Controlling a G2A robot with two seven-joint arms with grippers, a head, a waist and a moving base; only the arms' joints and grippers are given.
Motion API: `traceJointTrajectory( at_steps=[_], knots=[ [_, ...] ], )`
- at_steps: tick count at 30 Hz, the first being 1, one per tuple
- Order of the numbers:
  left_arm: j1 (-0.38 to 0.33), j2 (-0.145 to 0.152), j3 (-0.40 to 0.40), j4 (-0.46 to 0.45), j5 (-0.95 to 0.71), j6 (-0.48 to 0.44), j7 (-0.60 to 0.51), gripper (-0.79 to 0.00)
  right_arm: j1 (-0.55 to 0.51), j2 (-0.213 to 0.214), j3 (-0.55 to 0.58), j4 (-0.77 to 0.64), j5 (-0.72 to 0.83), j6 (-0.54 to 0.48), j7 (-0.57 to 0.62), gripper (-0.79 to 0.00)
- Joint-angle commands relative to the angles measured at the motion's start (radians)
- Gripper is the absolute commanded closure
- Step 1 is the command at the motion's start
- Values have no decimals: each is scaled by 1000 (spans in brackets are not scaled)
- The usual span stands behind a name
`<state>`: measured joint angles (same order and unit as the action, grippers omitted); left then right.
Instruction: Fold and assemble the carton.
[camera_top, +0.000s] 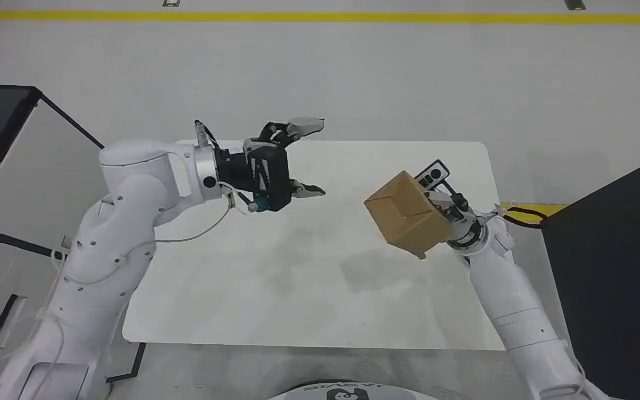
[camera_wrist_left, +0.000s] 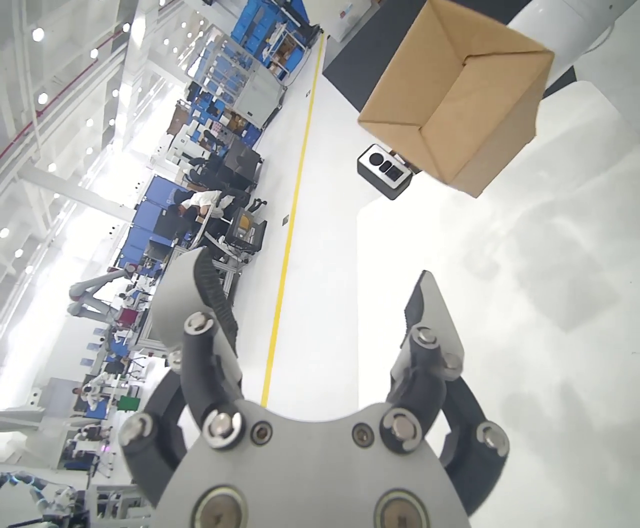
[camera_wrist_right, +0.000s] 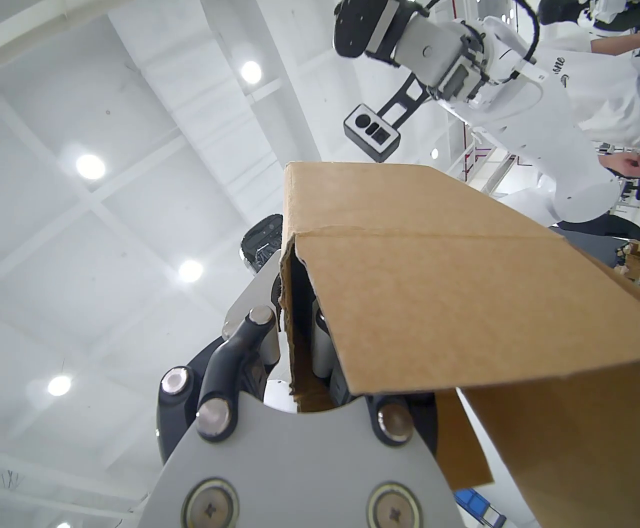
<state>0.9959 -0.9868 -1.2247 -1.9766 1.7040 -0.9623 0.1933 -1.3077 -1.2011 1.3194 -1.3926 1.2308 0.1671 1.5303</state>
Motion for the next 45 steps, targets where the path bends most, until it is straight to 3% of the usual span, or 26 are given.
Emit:
traceJointTrajectory(
  at_steps=[1, 5, 8, 14, 16, 24, 28, 33, 38, 39, 45],
  knots=[
    [-1, 0, 1, 6, -1, 2, 0, -785, 0, 0, 0, 0, 0, 0, 0, 0],
    [3, 0, -1, 11, -6, 10, 0, -785, 2, 1, 3, -9, -21, -14, -14, 0],
    [45, 5, -69, 67, -106, 31, 6, -785, 22, 18, 34, -35, -231, -116, -3, 0],
    [170, 26, -228, 165, -389, -50, -3, -785, 118, 61, 24, -134, -697, -319, 6, 0],
    [184, 37, -249, 109, -370, -50, -71, -785, 153, 73, 1, -156, -792, -388, 6, 0],
    [188, 37, -249, 116, -379, -43, -68, -785, 153, 73, 1, -156, -792, -388, 6, 0],
    [237, 44, -292, 189, -522, -50, -59, -785, 153, 73, 1, -156, -792, -388, 6, 0],
    [300, 88, -340, 187, -620, -50, -53, -785, 153, 73, 1, -156, -792, -388, 6, 0],
    [343, 155, -317, 173, -636, -50, 97, -785, 153, 73, 1, -156, -792, -388, 6, 0],
    [343, 155, -317, 173, -636, -50, 97, -785, 153, 73, 1, -156, -792, -388, 6, 0],
    [343, 155, -317, 173, -636, -50, 97, -785, 288, 100, -75, -307, -1193, -450, 6, 0]
  ],
)
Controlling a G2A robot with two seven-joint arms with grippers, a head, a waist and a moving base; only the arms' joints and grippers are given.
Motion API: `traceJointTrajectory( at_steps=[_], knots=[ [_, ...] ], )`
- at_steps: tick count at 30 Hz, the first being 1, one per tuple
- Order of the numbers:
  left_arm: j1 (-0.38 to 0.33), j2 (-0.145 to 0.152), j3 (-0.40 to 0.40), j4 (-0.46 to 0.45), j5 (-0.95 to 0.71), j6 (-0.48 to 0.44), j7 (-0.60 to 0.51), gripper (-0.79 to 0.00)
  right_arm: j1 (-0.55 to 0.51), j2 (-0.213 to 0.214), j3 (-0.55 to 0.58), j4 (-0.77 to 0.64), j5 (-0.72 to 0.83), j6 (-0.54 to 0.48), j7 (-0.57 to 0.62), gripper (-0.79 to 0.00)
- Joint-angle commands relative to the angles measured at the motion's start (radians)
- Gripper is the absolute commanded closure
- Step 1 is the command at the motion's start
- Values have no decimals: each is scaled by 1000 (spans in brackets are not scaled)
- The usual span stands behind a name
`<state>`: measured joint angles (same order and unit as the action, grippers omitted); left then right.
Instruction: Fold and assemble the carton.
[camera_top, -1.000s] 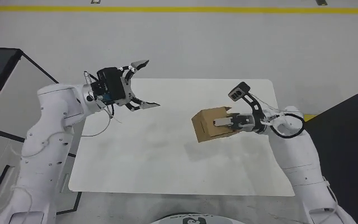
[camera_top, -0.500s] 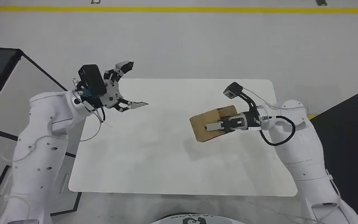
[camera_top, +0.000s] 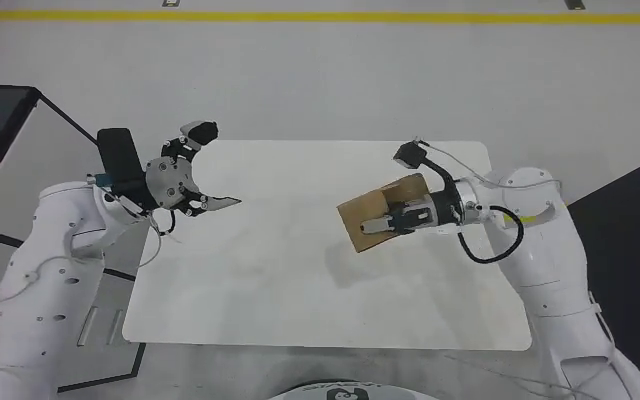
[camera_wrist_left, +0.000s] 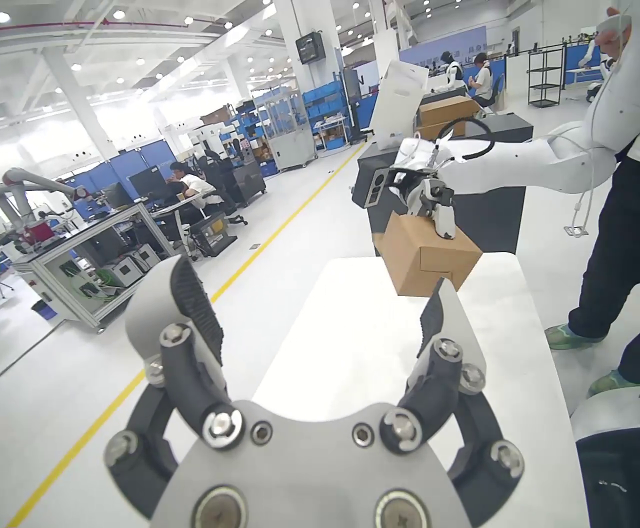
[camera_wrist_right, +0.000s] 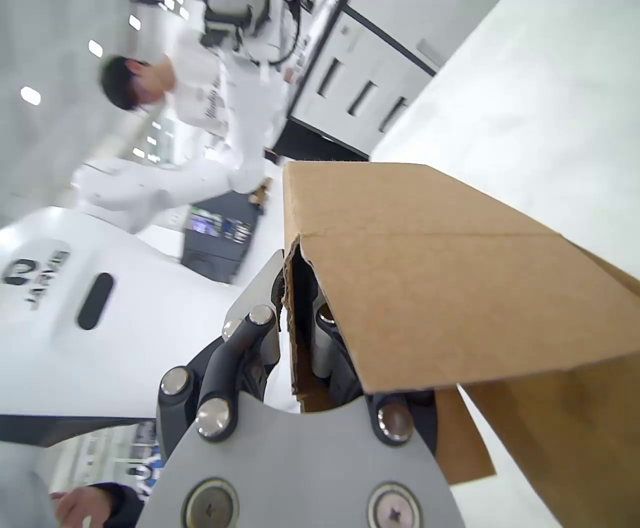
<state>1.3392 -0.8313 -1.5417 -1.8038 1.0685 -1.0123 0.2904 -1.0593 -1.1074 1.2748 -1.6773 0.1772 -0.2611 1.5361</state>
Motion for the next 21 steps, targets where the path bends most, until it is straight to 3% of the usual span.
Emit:
traceJointTrajectory(
  at_steps=[1, 5, 9, 21],
  knots=[
    [0, 0, 0, 0, 0, 0, 0, -785, 75, 14, -67, -39, -213, -23, 0, 0],
    [0, 0, 0, 0, 0, 0, 0, -785, 229, 39, -234, -80, -430, -32, -9, 0],
    [0, 0, 0, 0, 0, 0, 0, -785, 351, 62, -428, -53, -528, -128, -105, 0],
    [0, 0, 0, 0, 0, 0, 0, -785, 352, 65, -459, -53, -576, -150, -127, 0]
  ],
)
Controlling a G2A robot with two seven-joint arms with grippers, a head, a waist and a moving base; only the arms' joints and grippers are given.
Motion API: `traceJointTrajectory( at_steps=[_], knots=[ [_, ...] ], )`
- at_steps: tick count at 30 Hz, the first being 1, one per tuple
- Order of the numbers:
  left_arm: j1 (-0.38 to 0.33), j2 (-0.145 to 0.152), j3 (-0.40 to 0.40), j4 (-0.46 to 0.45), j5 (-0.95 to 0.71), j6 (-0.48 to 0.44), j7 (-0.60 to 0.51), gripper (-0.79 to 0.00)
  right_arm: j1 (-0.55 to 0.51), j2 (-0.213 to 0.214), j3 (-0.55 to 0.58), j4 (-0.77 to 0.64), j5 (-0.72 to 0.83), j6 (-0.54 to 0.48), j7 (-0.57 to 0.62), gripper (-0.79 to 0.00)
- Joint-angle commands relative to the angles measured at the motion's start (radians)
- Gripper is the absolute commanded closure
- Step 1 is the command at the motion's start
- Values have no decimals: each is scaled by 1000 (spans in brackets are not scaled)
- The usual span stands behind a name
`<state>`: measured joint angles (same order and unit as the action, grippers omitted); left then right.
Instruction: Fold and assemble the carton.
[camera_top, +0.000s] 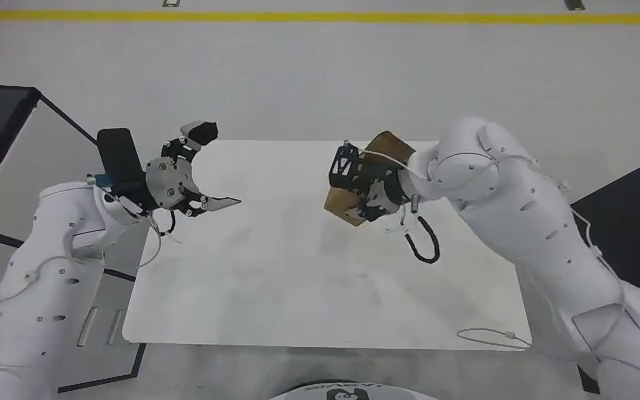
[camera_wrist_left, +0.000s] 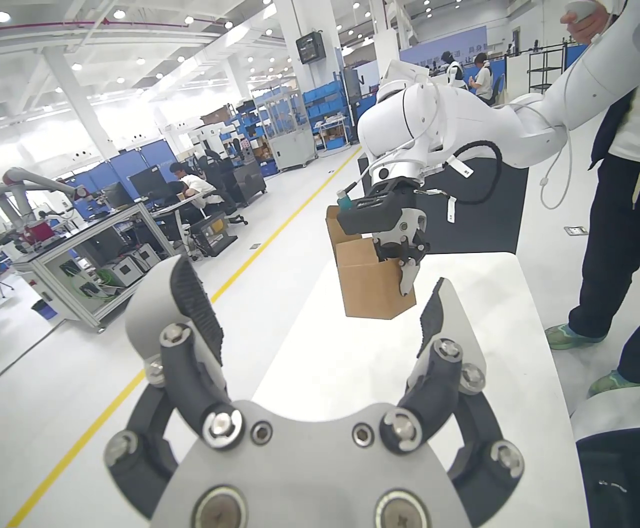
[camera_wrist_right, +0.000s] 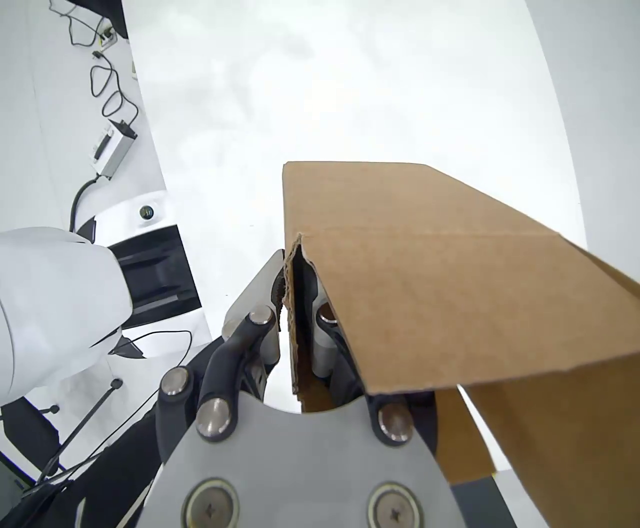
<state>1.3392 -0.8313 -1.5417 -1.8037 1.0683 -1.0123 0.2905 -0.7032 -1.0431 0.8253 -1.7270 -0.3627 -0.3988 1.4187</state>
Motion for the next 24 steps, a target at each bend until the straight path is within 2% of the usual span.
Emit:
traceJointTrajectory(
  at_steps=[1, 6, 12, 15, 24],
  knots=[
    [0, 0, 0, 0, 0, 0, 0, -785, -1, 0, -31, -12, -67, -31, -29, 0],
    [0, 0, 0, 0, 0, 0, 0, -785, 93, -15, -246, 23, -281, -83, -80, 0],
    [0, 0, 0, 0, 0, 0, 0, -785, 193, -71, -436, 152, -357, -168, -165, 0],
    [0, 0, 0, 0, 0, 0, 0, -785, 212, -95, -468, 205, -346, -208, -206, 0],
    [0, 0, 0, 0, 0, 0, 0, -785, 208, -95, -470, 206, -349, -206, -209, 0]
  ],
)
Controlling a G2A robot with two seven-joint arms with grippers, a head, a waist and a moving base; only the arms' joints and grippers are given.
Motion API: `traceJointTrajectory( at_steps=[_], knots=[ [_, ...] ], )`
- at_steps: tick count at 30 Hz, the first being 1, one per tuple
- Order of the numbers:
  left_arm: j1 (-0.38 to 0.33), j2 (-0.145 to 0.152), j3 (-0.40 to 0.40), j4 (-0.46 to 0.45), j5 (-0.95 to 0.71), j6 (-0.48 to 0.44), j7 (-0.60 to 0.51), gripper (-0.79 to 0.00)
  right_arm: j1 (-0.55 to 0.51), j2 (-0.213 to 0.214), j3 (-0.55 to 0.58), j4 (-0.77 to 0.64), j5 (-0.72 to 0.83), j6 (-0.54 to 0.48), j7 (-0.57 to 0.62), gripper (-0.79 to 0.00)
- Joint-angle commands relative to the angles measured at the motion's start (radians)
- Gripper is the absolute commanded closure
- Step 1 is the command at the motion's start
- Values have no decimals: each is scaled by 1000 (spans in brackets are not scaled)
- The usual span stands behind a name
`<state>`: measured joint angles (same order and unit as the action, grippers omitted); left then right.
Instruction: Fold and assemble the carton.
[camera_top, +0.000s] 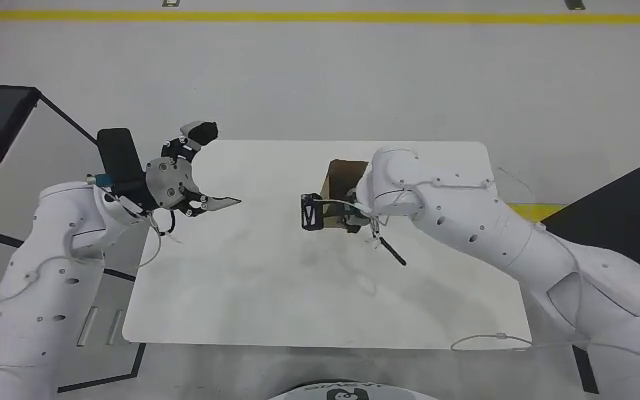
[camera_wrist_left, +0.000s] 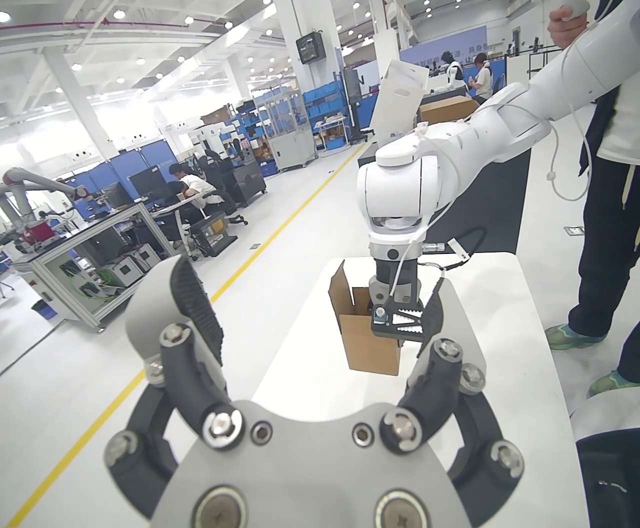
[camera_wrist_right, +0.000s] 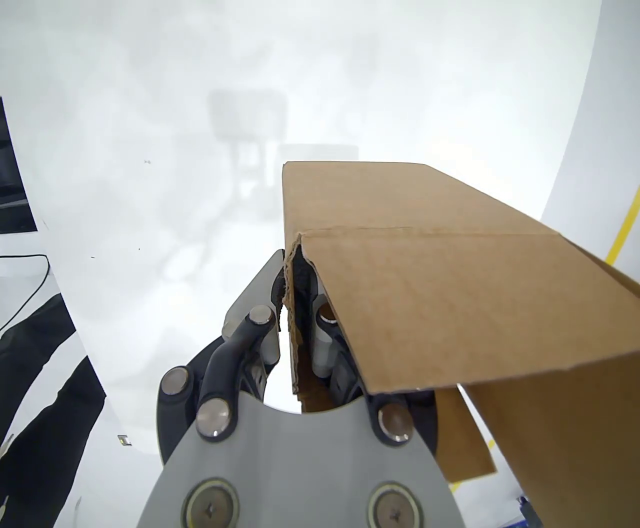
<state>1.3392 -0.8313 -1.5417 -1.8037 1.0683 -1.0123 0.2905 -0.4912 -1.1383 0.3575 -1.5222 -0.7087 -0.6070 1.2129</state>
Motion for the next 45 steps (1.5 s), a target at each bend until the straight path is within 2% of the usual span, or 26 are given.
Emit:
traceJointTrajectory(
  at_steps=[1, 12, 32, 45],
  knots=[
    [0, 0, 0, 0, 0, 0, 0, -785, -16, -1, -12, 8, -24, 10, -4, 0],
    [0, 0, 0, 0, 0, 0, 0, -785, -38, -78, -95, 98, -110, 46, -56, 0],
    [0, 0, 0, 0, 0, 0, 0, -785, -50, -78, -91, 110, -143, 53, -78, 0],
    [0, 0, 0, 0, 0, 0, 0, -785, -67, -116, -107, 163, -135, 36, -32, 0]
  ],
)
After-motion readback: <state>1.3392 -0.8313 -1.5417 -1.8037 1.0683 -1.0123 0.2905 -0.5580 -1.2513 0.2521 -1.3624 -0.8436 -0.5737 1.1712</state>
